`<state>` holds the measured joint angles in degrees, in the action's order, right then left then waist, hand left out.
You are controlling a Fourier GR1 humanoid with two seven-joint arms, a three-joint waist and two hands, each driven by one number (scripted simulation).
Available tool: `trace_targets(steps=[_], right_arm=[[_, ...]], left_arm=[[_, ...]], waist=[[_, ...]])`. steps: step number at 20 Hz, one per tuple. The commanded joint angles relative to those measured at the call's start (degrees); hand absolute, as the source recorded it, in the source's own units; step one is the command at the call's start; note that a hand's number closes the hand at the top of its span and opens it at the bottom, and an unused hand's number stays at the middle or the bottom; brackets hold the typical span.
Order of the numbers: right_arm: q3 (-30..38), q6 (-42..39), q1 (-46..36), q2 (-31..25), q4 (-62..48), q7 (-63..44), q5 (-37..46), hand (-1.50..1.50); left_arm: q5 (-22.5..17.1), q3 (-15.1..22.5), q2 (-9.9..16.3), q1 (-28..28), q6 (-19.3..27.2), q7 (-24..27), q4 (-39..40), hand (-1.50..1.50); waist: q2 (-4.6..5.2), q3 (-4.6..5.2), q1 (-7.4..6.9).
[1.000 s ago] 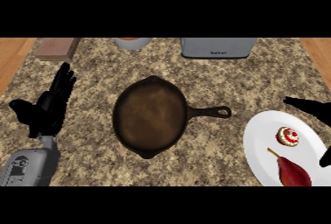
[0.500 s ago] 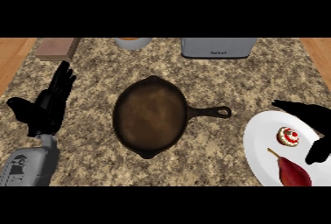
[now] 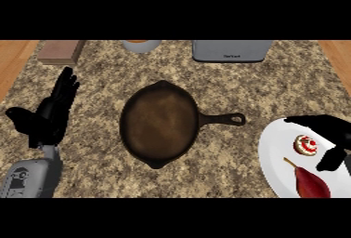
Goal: Pick the cupcake from the plate and place it in the pan
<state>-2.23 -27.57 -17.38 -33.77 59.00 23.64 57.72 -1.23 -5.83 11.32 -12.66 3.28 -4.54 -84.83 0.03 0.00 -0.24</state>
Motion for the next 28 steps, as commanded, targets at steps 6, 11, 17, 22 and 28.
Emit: trace_targets(steps=[6,11,17,22,28], right_arm=[[-1.82,8.4,0.31,1.75,-6.08,9.7,4.18,1.5],[-0.83,5.38,1.89,2.1,0.43,8.02,4.79,1.5],[-14.14,5.6,5.67,26.03,15.58,-9.36,8.15,1.5],[-23.2,10.09,5.24,33.31,21.31,-18.45,9.76,1.5],[-35.27,20.98,6.41,33.66,33.65,-33.36,7.3,1.5]], left_arm=[[0.36,-2.3,0.72,-2.69,-0.8,2.63,5.18,0.0],[-0.51,-2.46,1.5,-1.72,-2.12,-2.49,0.01,0.0],[1.29,-0.99,-0.11,-0.35,-0.27,-0.23,1.39,0.0],[1.42,0.44,-0.95,-0.97,-0.65,-1.04,1.08,0.0],[1.18,0.34,-1.63,-0.43,-0.36,-0.81,1.85,0.0]], waist=[[0.07,-0.01,0.14],[-0.05,0.0,0.21],[-1.22,0.38,0.13],[-2.44,0.14,-0.95],[-2.31,-0.03,-0.79]])
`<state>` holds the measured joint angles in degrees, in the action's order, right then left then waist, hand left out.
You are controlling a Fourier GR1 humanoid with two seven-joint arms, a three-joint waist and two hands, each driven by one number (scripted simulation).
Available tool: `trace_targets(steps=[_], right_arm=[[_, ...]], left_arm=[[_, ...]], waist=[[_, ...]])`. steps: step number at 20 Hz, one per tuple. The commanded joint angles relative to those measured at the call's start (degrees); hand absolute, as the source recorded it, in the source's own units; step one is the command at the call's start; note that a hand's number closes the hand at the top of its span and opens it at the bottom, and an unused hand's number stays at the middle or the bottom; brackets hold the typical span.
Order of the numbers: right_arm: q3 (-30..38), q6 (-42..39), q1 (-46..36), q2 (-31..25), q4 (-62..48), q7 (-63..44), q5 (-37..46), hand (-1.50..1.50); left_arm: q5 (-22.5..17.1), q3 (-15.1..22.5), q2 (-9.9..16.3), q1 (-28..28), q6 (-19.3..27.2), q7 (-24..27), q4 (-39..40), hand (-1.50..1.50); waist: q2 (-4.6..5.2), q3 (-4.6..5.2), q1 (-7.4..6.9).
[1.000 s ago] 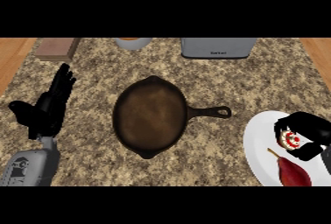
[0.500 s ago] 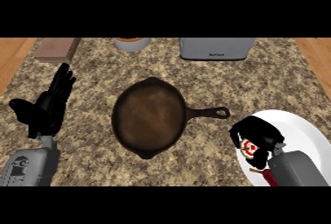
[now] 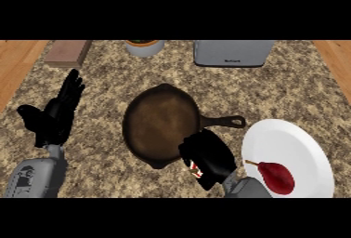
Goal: Pick the cupcake from the plate and place it in the pan
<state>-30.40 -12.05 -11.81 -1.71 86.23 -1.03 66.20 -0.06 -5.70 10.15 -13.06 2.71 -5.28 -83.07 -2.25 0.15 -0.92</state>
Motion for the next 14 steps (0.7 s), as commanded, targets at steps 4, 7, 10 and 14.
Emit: trace_targets(steps=[4,7,10,14], right_arm=[[-15.8,12.27,1.78,1.67,13.11,-23.07,-0.54,1.5],[-22.71,16.71,1.78,1.69,17.07,-33.81,-0.23,1.5],[-28.0,24.27,0.3,1.7,18.61,-43.52,-0.97,1.5],[-28.48,32.27,-8.21,1.68,15.8,-53.96,-4.39,1.5]], left_arm=[[0.68,0.46,0.13,0.7,-0.23,1.02,0.44,0.0],[-0.26,-0.43,0.51,-2.31,-0.06,-0.46,-0.24,0.0],[-0.55,-0.86,1.08,-0.95,-0.94,0.8,0.57,0.0],[-0.29,-0.05,0.11,-2.86,-0.62,0.63,1.11,0.0]], waist=[[0.57,-0.05,0.12],[0.88,-0.07,0.36],[1.55,-0.06,-0.8],[2.35,-0.04,-1.57]])
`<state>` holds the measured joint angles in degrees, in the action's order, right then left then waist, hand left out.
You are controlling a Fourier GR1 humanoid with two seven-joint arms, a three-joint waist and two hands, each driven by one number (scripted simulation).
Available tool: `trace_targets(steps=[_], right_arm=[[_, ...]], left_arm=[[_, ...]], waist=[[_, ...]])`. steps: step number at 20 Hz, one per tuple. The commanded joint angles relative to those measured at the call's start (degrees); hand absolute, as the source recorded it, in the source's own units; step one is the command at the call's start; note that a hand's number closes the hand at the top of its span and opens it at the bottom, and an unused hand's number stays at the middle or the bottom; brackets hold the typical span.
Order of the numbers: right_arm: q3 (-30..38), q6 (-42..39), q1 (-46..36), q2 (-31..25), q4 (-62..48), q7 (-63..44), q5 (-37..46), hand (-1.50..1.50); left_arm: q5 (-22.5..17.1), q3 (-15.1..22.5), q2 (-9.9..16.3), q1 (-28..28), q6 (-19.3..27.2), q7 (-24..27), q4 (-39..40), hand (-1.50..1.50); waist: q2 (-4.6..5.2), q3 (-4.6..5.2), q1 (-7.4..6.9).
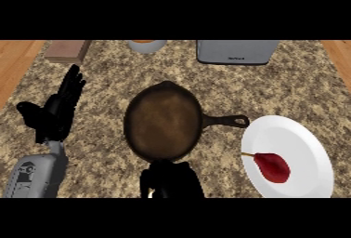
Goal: Pick the cupcake from the plate and place it in the pan
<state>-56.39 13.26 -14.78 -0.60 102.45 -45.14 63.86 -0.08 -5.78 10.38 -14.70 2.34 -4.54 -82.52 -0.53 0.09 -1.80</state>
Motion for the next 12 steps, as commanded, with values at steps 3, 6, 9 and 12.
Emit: trace_targets(steps=[3,6,9,12], right_arm=[[0.13,9.64,-15.65,0.58,-3.91,-16.69,-4.62,1.5],[1.43,11.59,-22.4,0.59,-12.64,-20.96,-4.48,1.5],[9.09,15.38,-27.03,0.59,-24.01,-11.48,-9.38,1.5],[9.91,15.91,-29.26,0.59,-31.39,-10.03,-6.94,1.5]], left_arm=[[0.75,0.61,-1.39,-3.53,1.85,-1.79,0.63,0.0],[0.01,-0.66,0.78,-0.95,-0.52,0.72,1.08,0.0],[-0.99,-0.95,1.51,-0.16,-1.58,-0.35,-1.58,0.0],[0.34,0.2,-0.1,-0.39,0.26,-1.64,-1.26,0.0]], waist=[[0.69,0.0,-0.25],[0.65,0.0,-0.17],[0.84,-0.08,-0.44],[0.74,-0.08,0.35]])
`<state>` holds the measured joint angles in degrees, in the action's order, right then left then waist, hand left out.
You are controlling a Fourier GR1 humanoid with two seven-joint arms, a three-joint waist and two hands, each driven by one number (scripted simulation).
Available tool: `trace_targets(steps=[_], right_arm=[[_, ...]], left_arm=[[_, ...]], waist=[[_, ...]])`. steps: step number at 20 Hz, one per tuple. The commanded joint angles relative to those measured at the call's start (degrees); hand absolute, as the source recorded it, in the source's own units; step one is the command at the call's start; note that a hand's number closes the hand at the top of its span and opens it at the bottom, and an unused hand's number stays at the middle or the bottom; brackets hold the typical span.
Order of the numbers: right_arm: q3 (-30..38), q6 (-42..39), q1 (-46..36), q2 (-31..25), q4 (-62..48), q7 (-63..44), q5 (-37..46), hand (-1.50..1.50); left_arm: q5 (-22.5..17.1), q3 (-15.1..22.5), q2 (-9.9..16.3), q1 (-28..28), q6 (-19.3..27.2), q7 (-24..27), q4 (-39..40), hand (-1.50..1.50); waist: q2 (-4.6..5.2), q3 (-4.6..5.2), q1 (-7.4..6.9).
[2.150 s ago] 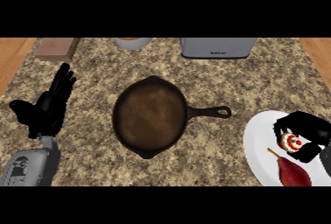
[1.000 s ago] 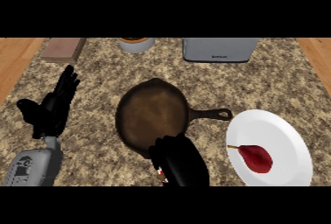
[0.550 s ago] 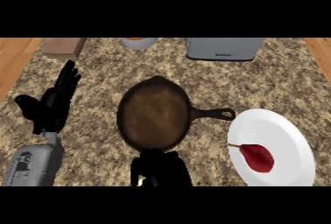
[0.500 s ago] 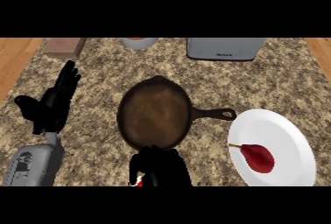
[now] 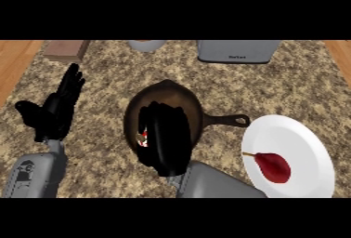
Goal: Pick the cupcake from the plate and place it in the pan
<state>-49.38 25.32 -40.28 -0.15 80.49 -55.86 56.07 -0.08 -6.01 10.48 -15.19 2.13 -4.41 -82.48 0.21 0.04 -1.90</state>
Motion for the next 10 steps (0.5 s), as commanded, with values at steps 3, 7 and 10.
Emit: trace_targets(steps=[3,7,10], right_arm=[[7.45,8.02,-4.85,0.15,-20.01,7.19,0.38,1.5],[11.48,14.68,-7.55,0.15,-31.09,17.35,-6.95,1.5],[15.4,15.46,-13.11,0.15,-39.12,23.18,-12.28,1.5]], left_arm=[[1.01,1.21,-1.29,0.71,0.68,0.68,-0.44,0.0],[0.52,0.19,-1.27,-1.07,1.29,-0.12,0.2,0.0],[2.07,1.31,-0.98,-2.37,1.43,-0.5,0.66,0.0]], waist=[[0.3,-0.04,0.47],[0.38,-0.07,0.11],[0.56,-0.08,-0.48]])
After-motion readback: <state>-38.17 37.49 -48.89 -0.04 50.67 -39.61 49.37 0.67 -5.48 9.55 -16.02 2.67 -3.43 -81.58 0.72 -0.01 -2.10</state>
